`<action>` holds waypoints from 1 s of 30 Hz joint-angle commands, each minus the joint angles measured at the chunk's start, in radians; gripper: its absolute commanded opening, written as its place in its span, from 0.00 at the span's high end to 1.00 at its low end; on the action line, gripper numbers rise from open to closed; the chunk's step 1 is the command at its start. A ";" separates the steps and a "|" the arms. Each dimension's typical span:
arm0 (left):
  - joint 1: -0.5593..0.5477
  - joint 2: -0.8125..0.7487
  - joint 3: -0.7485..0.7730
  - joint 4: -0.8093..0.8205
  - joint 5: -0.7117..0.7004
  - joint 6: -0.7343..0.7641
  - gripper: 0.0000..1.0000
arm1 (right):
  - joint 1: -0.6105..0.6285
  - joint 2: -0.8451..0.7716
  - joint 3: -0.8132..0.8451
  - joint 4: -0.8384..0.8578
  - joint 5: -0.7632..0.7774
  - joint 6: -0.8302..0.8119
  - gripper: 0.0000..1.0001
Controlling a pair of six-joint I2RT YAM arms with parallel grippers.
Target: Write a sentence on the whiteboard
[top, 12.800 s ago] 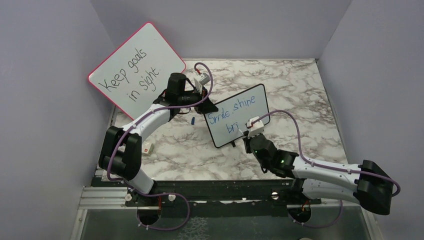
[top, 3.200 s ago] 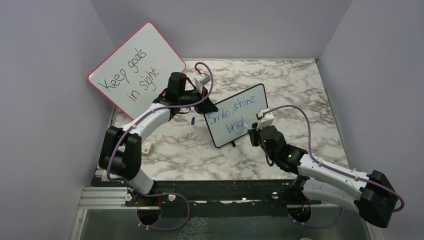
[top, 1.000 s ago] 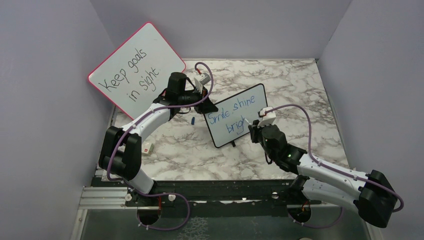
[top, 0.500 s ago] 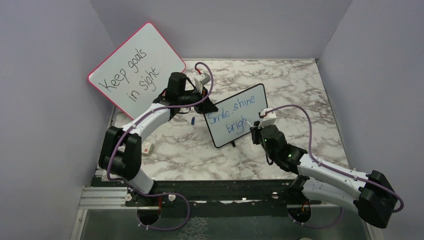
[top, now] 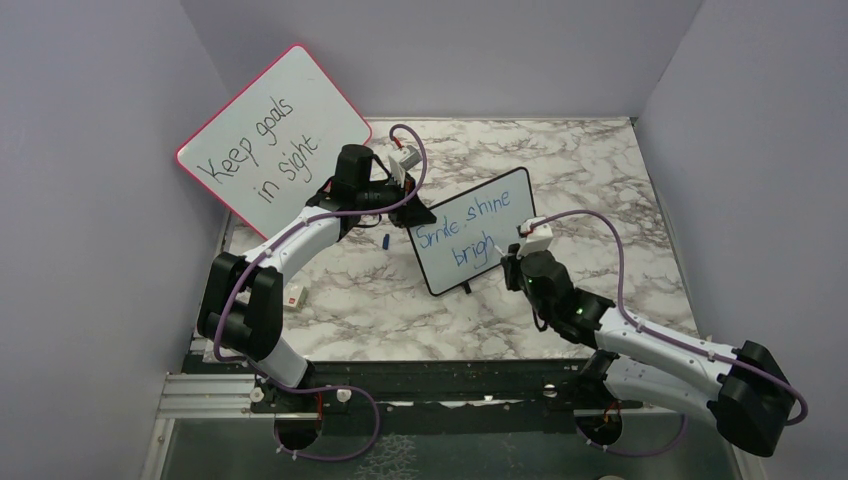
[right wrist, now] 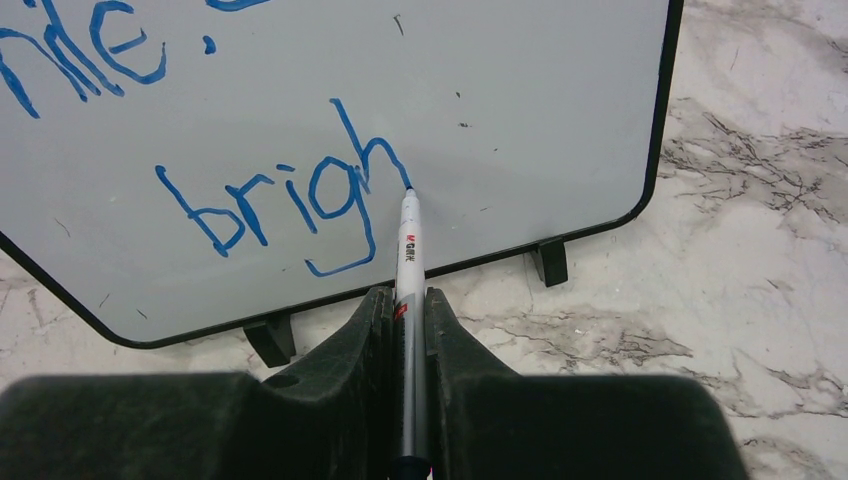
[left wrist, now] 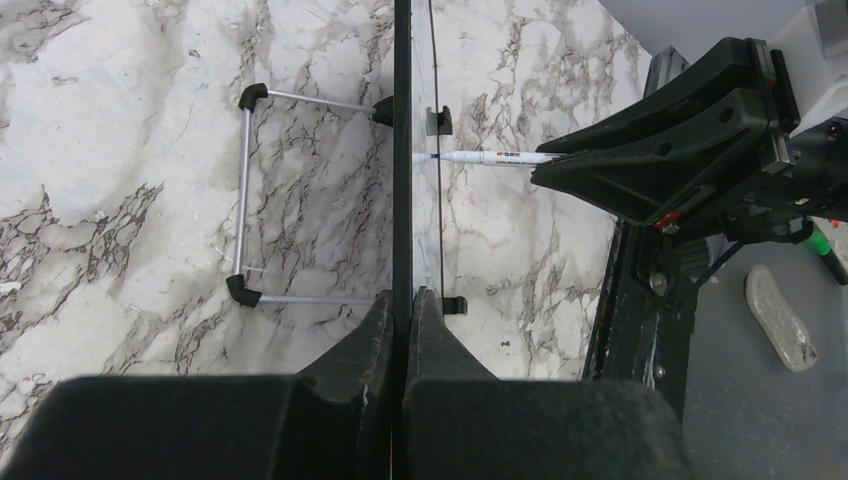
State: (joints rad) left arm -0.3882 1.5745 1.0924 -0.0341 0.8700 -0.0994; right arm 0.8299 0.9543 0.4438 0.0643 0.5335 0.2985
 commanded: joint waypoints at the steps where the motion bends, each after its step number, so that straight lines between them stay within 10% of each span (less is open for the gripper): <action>1: -0.008 0.016 0.004 -0.050 -0.068 0.082 1.00 | -0.006 -0.039 0.008 0.004 0.022 -0.010 0.99; 30: -0.008 0.020 0.002 -0.052 -0.066 0.083 1.00 | -0.044 -0.009 -0.002 0.120 -0.050 -0.046 0.99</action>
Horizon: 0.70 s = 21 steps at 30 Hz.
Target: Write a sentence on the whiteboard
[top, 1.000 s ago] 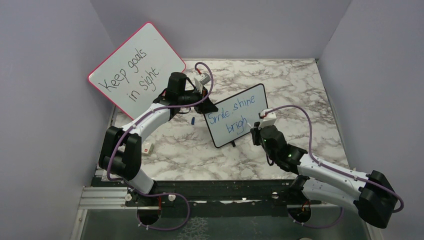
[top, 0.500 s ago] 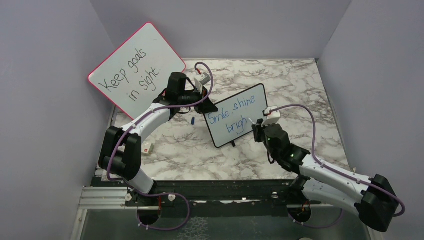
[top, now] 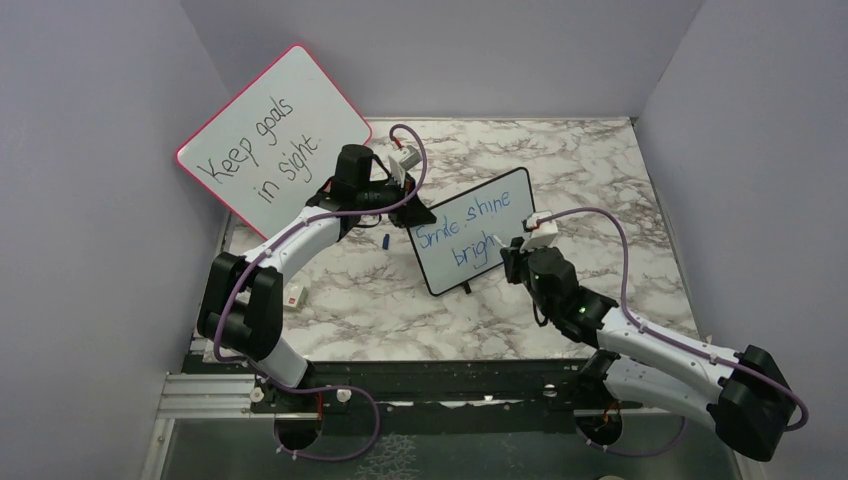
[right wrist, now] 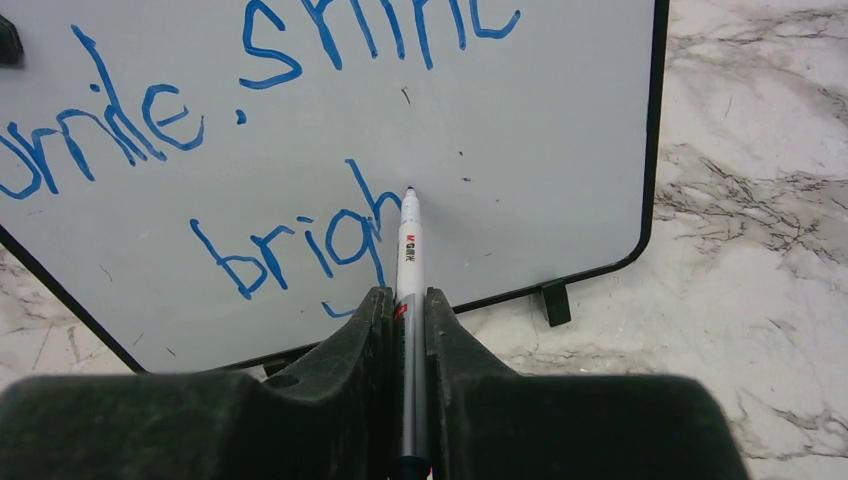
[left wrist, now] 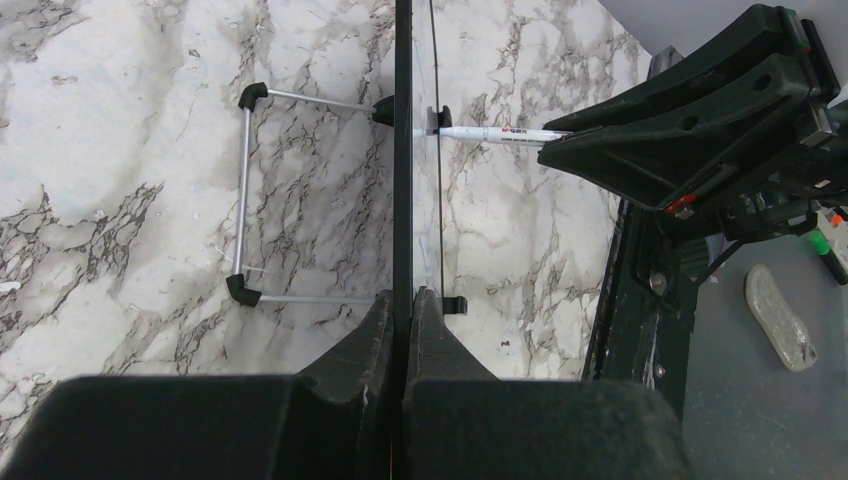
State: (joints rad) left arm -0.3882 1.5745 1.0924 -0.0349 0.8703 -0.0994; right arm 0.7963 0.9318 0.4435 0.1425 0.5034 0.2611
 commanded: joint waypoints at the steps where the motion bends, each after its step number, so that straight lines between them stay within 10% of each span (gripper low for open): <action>1: -0.008 0.019 0.001 -0.050 -0.066 0.083 1.00 | -0.010 0.017 -0.002 0.041 -0.020 -0.008 0.99; 21: -0.008 0.016 0.004 -0.053 -0.067 0.087 1.00 | -0.041 0.013 -0.007 0.027 0.045 0.012 0.99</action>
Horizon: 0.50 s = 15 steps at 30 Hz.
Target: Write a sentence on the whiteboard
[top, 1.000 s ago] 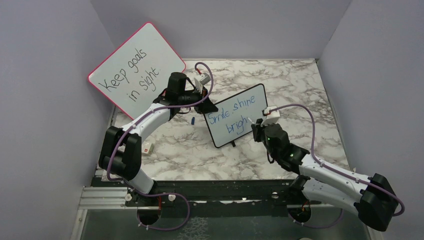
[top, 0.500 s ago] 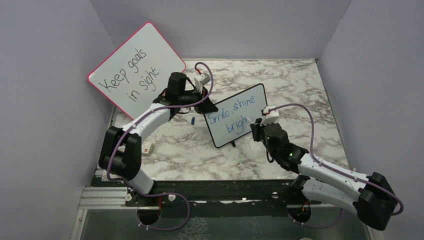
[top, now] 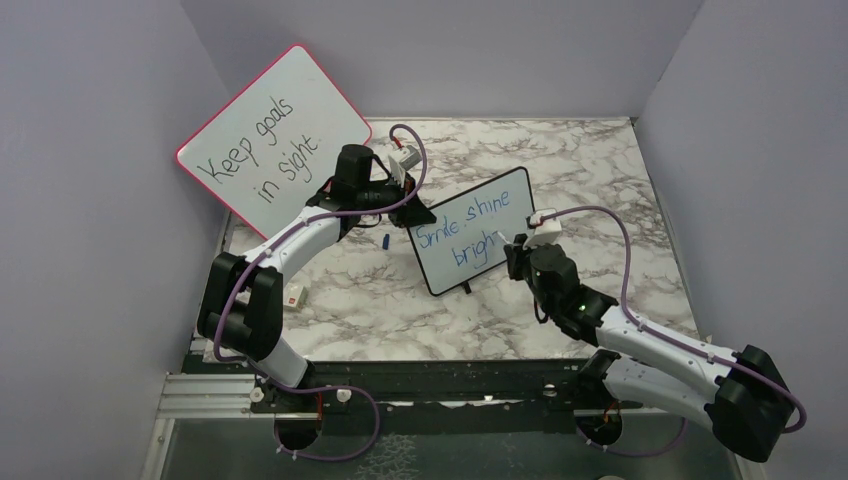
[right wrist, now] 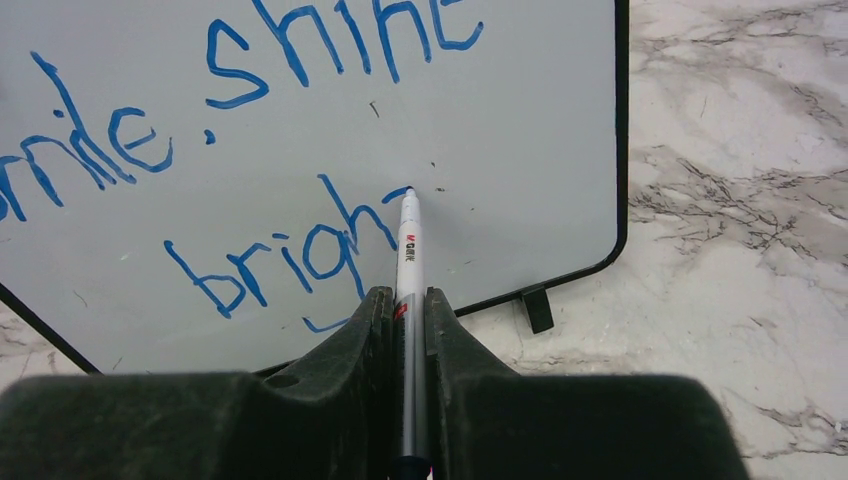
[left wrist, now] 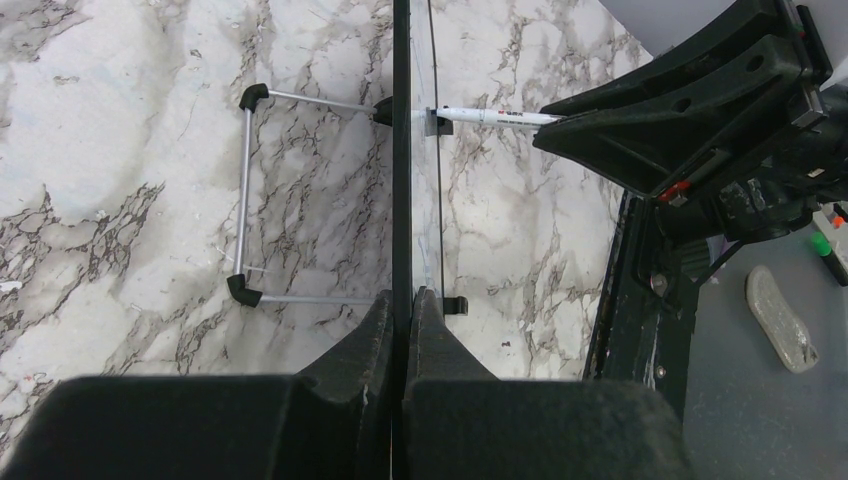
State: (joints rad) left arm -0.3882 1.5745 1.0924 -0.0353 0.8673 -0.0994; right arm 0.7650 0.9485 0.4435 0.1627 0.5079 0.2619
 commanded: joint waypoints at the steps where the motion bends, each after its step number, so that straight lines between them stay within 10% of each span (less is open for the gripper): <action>1: -0.008 0.016 0.004 -0.052 -0.063 0.087 1.00 | -0.012 -0.009 -0.010 0.007 0.043 0.010 0.99; 15: -0.006 0.018 0.005 -0.052 -0.065 0.084 1.00 | -0.013 -0.064 -0.029 0.024 -0.060 -0.010 0.99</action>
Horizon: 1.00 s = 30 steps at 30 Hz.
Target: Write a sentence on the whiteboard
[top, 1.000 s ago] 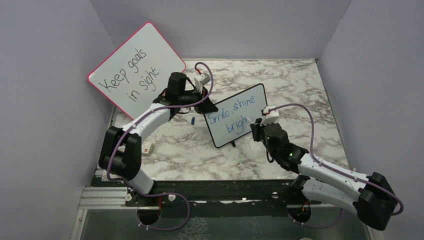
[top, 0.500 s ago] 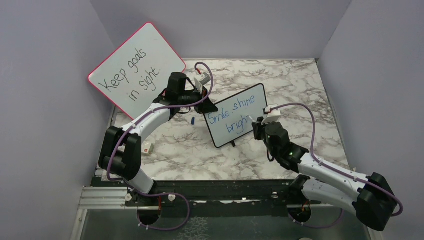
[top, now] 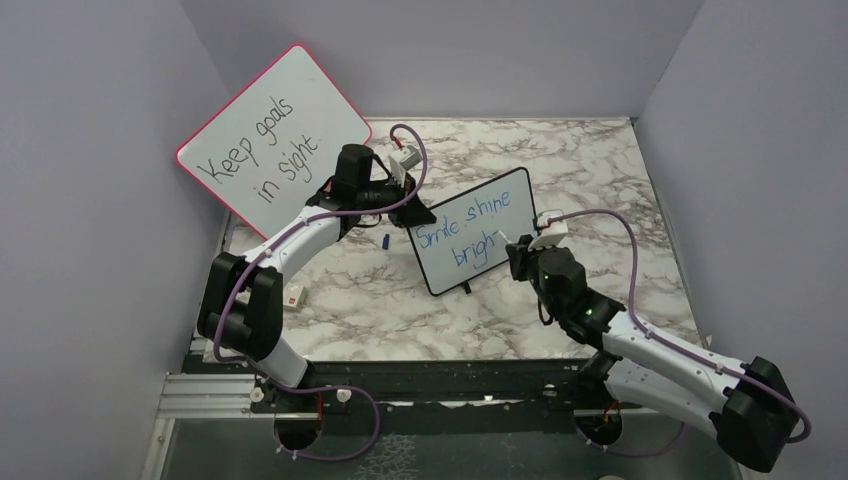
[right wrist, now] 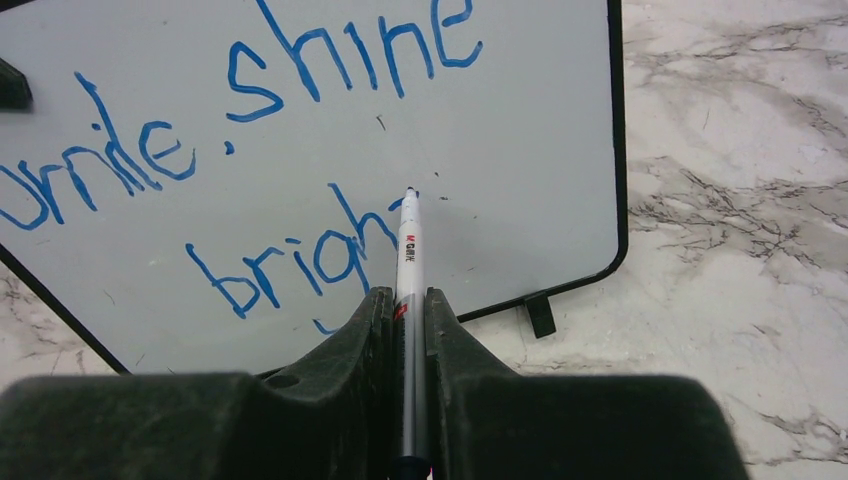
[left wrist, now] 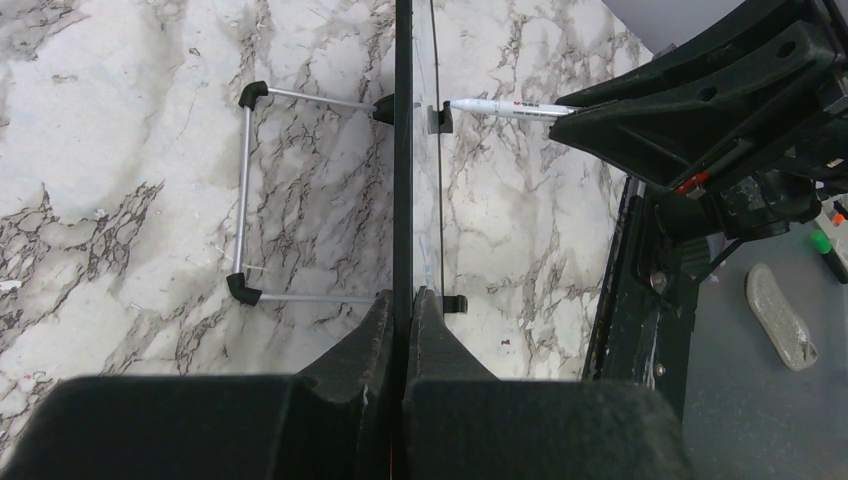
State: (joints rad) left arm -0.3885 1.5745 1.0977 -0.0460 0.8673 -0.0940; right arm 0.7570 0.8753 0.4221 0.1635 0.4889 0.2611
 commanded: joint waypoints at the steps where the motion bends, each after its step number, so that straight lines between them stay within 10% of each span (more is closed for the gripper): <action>1: -0.006 0.018 -0.001 -0.041 -0.064 0.079 1.00 | -0.005 0.014 -0.008 0.030 -0.046 -0.012 0.99; 30: -0.007 0.017 -0.002 -0.041 -0.063 0.080 1.00 | -0.005 0.063 -0.005 0.067 -0.021 -0.009 1.00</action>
State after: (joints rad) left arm -0.3885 1.5745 1.0977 -0.0463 0.8673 -0.0929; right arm 0.7570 0.9298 0.4221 0.2188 0.4549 0.2531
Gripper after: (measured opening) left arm 0.027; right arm 0.171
